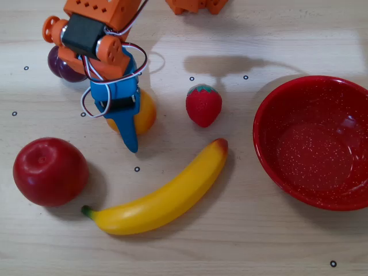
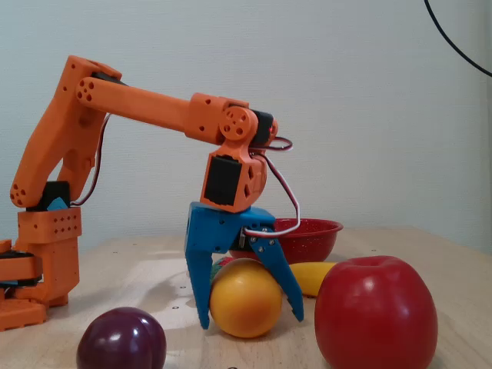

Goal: Put the peach in the red bowl.

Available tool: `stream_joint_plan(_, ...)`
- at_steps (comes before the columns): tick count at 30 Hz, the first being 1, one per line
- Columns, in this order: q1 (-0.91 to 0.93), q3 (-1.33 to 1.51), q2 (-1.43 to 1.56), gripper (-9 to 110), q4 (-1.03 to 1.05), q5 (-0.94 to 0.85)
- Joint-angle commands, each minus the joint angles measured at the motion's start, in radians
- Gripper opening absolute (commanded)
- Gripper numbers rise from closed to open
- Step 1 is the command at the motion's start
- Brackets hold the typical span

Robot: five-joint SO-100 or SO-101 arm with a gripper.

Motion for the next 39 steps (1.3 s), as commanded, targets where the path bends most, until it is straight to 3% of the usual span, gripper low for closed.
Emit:
stream_joint_plan(1,-0.023,-0.017,0.081,37,-0.014,0.028)
stream_joint_plan(17,-0.031,0.002,0.092,30,-0.025,0.046)
stream_joint_plan(24,-0.035,0.014,0.095,16,-0.025,0.067)
stream_joint_plan(29,-0.035,0.015,0.098,0,-0.020,0.081)
stream_joint_plan(39,-0.051,-0.037,0.150,0,0.043,0.067)
